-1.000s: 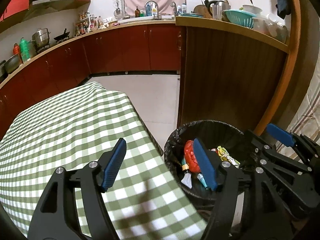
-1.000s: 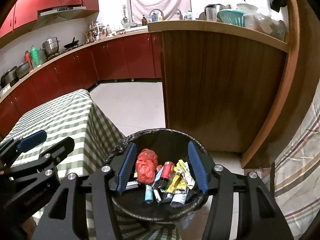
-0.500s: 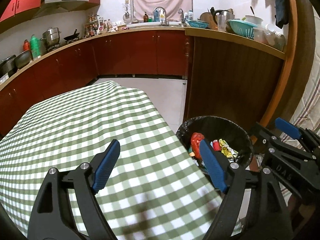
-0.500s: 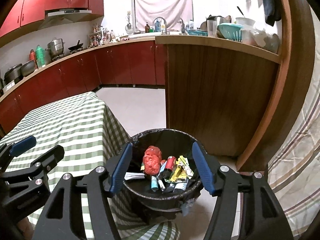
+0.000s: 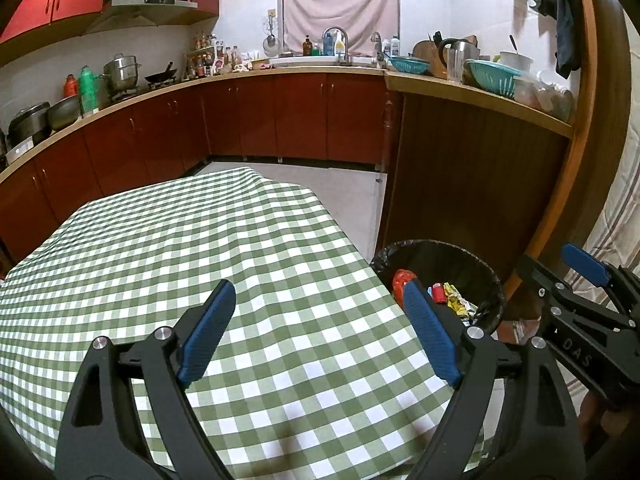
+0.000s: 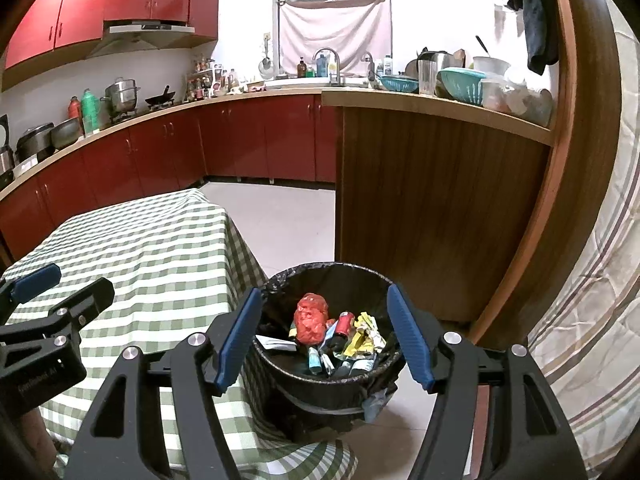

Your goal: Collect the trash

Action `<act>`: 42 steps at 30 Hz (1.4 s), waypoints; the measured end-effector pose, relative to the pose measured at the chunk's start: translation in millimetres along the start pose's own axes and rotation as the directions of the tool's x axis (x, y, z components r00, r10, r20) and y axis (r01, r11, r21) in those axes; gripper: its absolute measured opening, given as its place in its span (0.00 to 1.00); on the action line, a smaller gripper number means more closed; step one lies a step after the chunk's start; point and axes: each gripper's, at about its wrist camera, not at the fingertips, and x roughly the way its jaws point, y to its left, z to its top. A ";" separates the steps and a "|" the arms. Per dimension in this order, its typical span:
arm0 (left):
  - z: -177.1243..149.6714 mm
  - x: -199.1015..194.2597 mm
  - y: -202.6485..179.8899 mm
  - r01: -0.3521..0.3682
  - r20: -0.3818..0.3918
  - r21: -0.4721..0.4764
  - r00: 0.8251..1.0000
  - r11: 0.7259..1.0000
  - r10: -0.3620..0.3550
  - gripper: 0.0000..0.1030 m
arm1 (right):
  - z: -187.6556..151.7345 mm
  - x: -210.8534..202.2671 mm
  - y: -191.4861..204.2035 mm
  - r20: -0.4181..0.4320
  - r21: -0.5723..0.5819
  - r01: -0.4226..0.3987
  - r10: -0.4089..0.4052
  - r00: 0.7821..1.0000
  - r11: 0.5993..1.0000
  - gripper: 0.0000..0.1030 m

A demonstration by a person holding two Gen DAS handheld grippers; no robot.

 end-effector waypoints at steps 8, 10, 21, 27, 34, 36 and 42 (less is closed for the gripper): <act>-0.8 -3.4 1.1 0.001 0.005 -0.005 1.000 1.000 -0.001 0.81 | -2.2 -2.7 2.8 0.006 -0.005 0.001 -0.001 1.000 1.000 0.63; -1.2 -4.3 2.2 0.000 0.006 -0.006 1.000 1.000 0.000 0.81 | -2.6 -2.6 3.0 0.006 -0.007 0.001 -0.001 1.000 1.000 0.63; -0.4 -5.3 3.1 0.000 0.004 -0.008 1.000 1.000 0.000 0.81 | -2.5 -2.9 3.3 0.007 -0.007 0.001 -0.001 1.000 1.000 0.64; -0.7 -5.3 3.2 0.000 0.004 -0.007 1.000 1.000 0.000 0.81 | -2.5 -2.3 3.4 0.006 -0.007 0.001 -0.001 1.000 1.000 0.64; -0.3 -6.1 3.8 0.000 0.003 -0.010 1.000 1.000 0.000 0.81 | -2.6 -2.0 3.7 0.006 -0.008 0.000 0.000 1.000 1.000 0.64; 0.2 -6.9 4.0 0.001 0.003 -0.011 1.000 1.000 -0.001 0.81 | -2.6 -2.5 3.8 0.007 -0.008 0.001 -0.001 1.000 1.000 0.64; 0.8 -7.7 3.8 0.002 0.004 -0.009 1.000 1.000 -0.002 0.81 | -2.7 -2.6 3.9 0.006 -0.008 0.001 -0.001 1.000 1.000 0.64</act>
